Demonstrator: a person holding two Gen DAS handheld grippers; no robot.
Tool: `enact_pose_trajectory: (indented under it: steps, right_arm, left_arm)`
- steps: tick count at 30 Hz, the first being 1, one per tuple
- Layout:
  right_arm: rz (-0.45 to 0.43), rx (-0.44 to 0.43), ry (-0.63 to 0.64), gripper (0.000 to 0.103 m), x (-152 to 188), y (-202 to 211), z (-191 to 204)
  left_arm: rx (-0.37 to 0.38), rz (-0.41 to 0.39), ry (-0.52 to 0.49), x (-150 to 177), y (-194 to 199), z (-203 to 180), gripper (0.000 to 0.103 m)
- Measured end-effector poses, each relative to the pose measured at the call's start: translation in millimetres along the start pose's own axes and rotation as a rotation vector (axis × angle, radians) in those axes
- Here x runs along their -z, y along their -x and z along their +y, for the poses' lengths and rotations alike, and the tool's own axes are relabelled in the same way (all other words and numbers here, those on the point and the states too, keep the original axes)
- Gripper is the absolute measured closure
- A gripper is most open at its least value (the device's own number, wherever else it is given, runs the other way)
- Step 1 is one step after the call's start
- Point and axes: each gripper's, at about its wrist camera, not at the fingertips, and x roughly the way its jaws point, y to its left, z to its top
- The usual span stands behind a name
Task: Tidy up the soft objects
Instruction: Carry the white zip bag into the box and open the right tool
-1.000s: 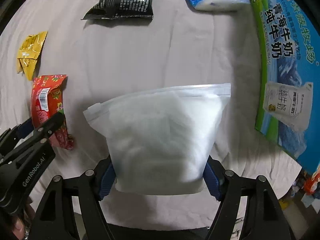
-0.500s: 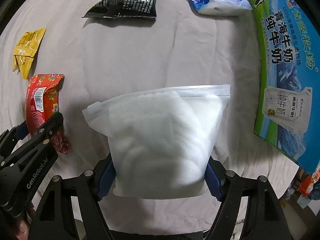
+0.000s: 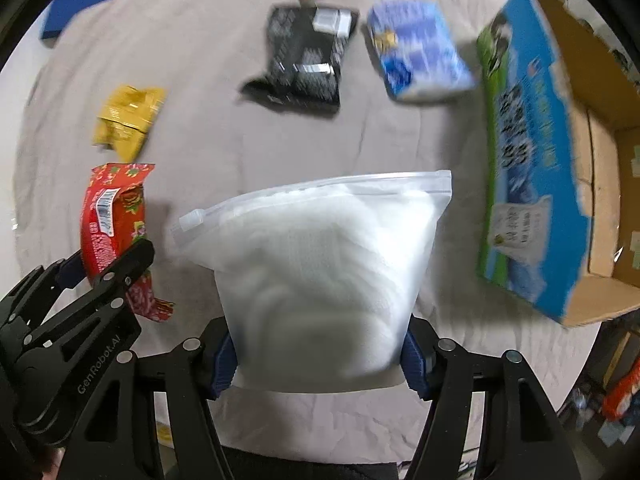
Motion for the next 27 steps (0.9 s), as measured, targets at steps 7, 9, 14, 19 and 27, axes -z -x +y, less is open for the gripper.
enact_pose_trajectory:
  steps: [7,9,14,19,27]
  right_arm:
    - [-0.106,-0.049,0.056,0.034,19.6,77.2,-22.0]
    - [-0.129,-0.063,0.052,0.034,14.6,98.2,-38.5]
    - [-0.191,-0.108,0.0,0.034,29.0,157.4,-90.7]
    - [-0.257,-0.091,-0.083,0.034,28.5,201.9,-176.1]
    - [-0.205,-0.035,-0.207,0.034,-18.3,170.3,-312.9]
  left_arm:
    - [0.061,-0.109,0.015,1.8,89.4,-14.4,0.061]
    - [0.084,-0.127,0.009,-10.9,118.5,-32.1,0.061]
    - [0.156,-0.177,-0.036,-41.4,168.9,-93.6,0.064]
    - [0.214,-0.223,-0.125,-59.4,193.3,-161.2,0.069]
    - [0.266,-0.156,-0.164,-125.2,152.3,-256.7,0.073]
